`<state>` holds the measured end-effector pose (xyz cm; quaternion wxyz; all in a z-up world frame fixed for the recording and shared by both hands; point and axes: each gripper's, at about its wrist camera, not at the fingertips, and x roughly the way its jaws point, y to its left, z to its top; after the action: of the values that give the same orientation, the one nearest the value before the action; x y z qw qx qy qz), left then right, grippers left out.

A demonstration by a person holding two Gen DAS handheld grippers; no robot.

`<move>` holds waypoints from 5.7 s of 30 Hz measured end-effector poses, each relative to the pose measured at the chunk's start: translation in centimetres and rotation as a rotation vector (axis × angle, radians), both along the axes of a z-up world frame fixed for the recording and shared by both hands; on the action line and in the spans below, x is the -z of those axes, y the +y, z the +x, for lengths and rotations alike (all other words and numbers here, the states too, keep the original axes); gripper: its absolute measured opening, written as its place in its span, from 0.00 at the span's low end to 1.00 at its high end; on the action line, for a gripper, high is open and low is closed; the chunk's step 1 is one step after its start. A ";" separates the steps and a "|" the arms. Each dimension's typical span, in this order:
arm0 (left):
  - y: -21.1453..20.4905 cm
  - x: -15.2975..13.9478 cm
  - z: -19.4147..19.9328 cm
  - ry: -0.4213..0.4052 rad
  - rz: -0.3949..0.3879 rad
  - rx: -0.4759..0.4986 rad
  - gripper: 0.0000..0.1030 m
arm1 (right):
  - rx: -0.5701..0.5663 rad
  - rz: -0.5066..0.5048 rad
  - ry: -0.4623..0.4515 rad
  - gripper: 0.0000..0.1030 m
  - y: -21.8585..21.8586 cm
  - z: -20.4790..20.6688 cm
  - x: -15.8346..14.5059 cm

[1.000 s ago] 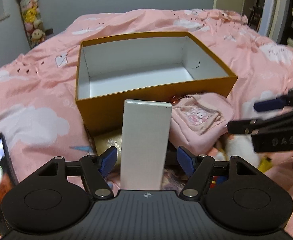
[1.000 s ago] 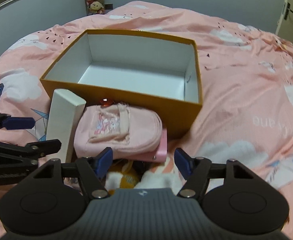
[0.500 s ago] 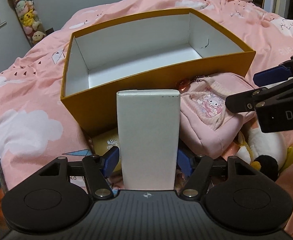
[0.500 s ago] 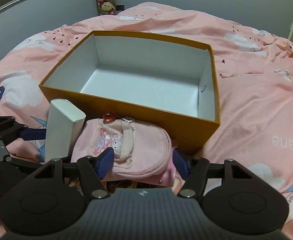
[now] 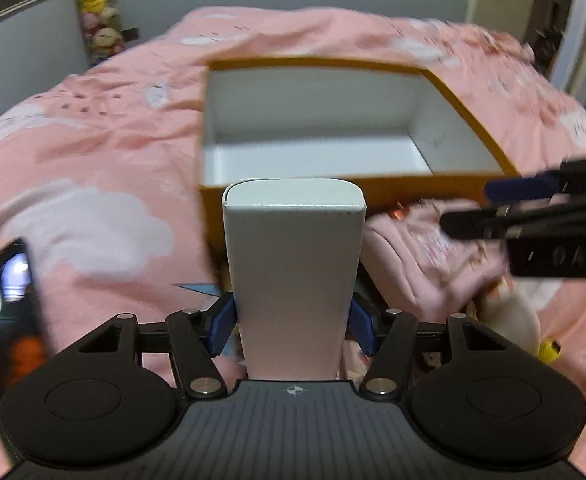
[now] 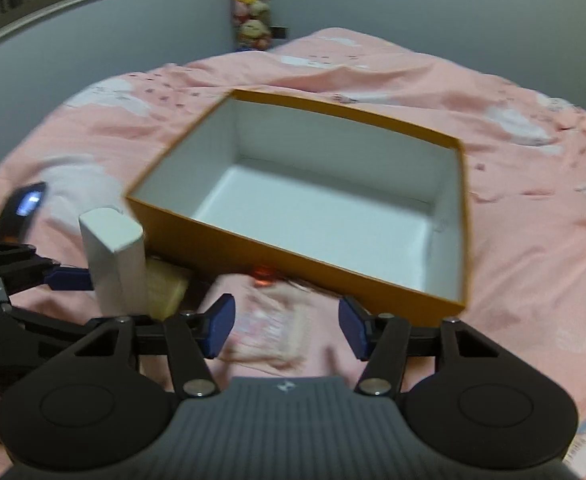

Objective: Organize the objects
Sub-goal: 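Lift the white box with the left gripper while right grasps the gold square box, then lower the white box into the orange box, open left gripper while right carries gold box, then lower the gold box into the orange box corner and open the right gripper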

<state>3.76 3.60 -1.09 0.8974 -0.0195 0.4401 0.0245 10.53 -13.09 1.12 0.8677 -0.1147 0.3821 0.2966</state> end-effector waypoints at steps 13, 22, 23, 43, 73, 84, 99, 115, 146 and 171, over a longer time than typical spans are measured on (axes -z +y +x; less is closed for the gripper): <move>8.0 -3.1 -0.3 -0.066 -0.173 -0.193 0.66 | -0.247 -0.005 0.200 0.56 9.6 1.3 3.2; 11.2 -2.4 0.3 -0.070 -0.236 -0.246 0.66 | -0.155 -0.069 0.282 0.68 13.4 3.1 6.5; 11.4 -2.3 0.4 -0.068 -0.241 -0.249 0.67 | -0.149 -0.072 0.288 0.71 13.7 3.1 6.8; 12.7 -1.1 1.0 -0.037 -0.260 -0.295 0.66 | -0.116 -0.119 0.298 0.72 14.5 4.1 9.3; 2.2 -10.9 10.8 -0.136 -0.122 0.089 0.66 | 0.049 0.198 -0.009 0.70 -0.2 8.1 -6.2; 1.3 0.3 18.5 0.218 -0.056 0.065 0.66 | 0.093 0.141 0.137 0.70 -0.4 13.5 0.8; -0.7 4.7 21.4 0.313 0.135 0.066 0.68 | 0.094 0.142 0.221 0.70 -0.3 16.2 3.9; -1.1 3.5 21.7 0.303 0.252 0.235 0.71 | 0.057 0.130 0.265 0.70 -0.1 17.3 4.7; -3.2 8.4 22.8 0.342 0.615 0.681 0.44 | 0.045 0.080 0.397 0.70 1.1 18.7 6.6; 8.8 -2.7 22.7 0.105 0.110 0.071 0.38 | 0.060 0.225 0.423 0.70 10.3 23.0 5.4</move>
<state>26.41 12.38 1.64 0.8731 0.0468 0.4850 0.0178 33.57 -2.78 -4.23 0.7839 0.0587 0.5233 0.3289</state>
